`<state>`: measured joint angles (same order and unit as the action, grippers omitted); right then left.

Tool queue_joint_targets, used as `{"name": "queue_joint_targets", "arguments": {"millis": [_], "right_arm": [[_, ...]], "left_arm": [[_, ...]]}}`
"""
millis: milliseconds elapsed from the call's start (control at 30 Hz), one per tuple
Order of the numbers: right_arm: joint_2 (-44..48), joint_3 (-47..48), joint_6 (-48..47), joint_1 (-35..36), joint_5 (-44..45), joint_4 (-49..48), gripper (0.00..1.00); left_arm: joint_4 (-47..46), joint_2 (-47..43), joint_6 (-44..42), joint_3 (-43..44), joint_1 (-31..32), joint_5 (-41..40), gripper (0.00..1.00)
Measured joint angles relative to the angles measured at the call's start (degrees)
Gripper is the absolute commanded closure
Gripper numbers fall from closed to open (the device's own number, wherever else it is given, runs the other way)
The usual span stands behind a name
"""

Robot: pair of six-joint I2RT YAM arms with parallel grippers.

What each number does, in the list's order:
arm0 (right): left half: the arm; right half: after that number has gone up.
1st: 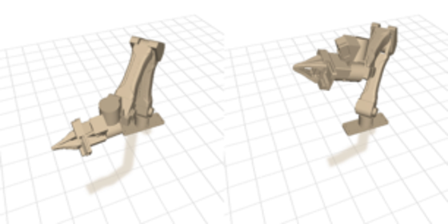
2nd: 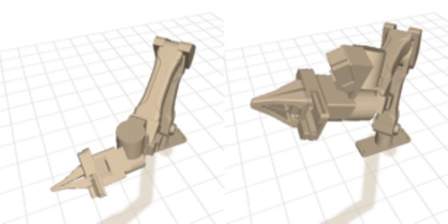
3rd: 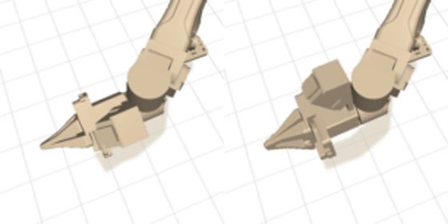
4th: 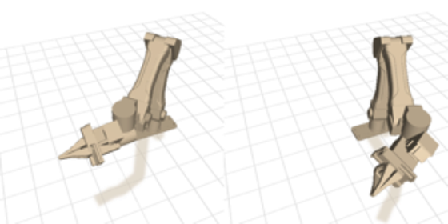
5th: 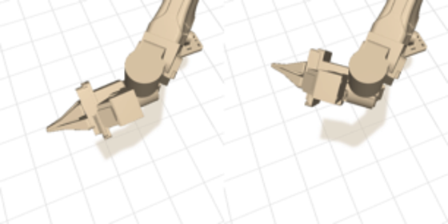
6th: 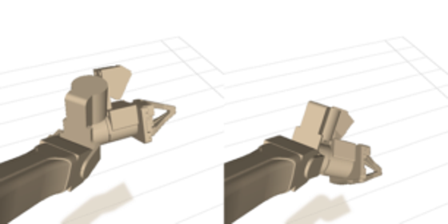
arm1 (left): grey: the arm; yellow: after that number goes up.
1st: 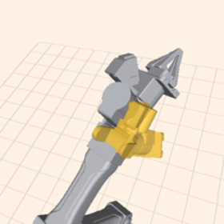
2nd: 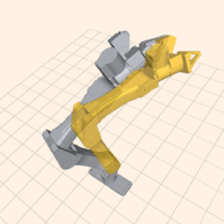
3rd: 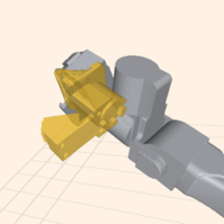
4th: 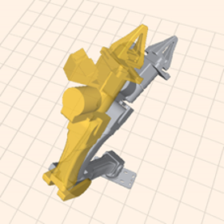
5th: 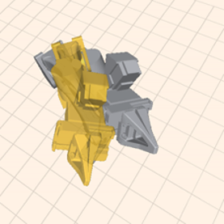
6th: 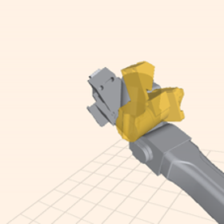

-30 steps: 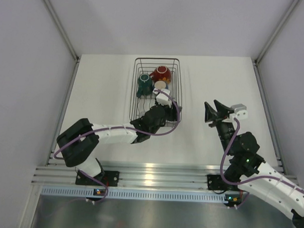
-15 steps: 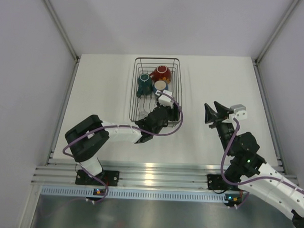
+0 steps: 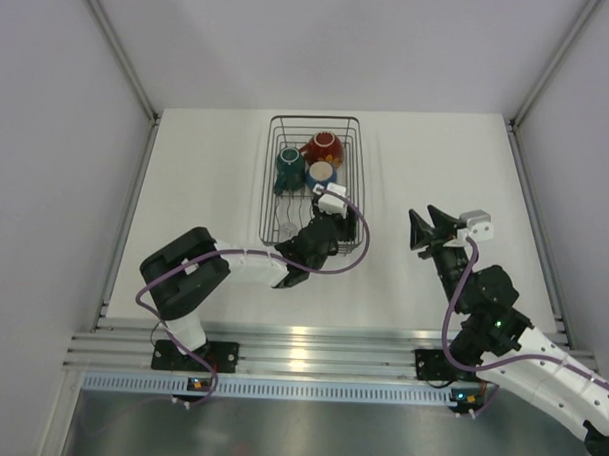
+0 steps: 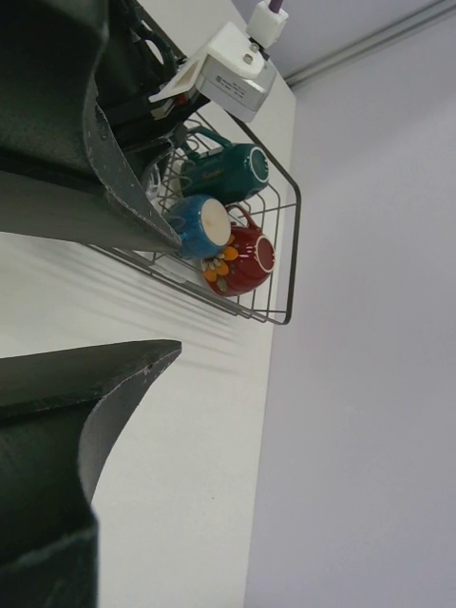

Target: Load the cups into the dish rack

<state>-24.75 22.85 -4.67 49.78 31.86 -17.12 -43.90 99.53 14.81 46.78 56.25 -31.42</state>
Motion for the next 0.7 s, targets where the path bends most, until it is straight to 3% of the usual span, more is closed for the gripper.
{"name": "queue_joint_targets", "arguments": {"millis": [700], "right_arm": [[-0.07, -0.79, 0.92, 0.00, -0.04, 0.04, 0.57]], "left_arm": [[-3.78, -0.04, -4.74, -3.91, -0.04, -4.00, 1.00]]}}
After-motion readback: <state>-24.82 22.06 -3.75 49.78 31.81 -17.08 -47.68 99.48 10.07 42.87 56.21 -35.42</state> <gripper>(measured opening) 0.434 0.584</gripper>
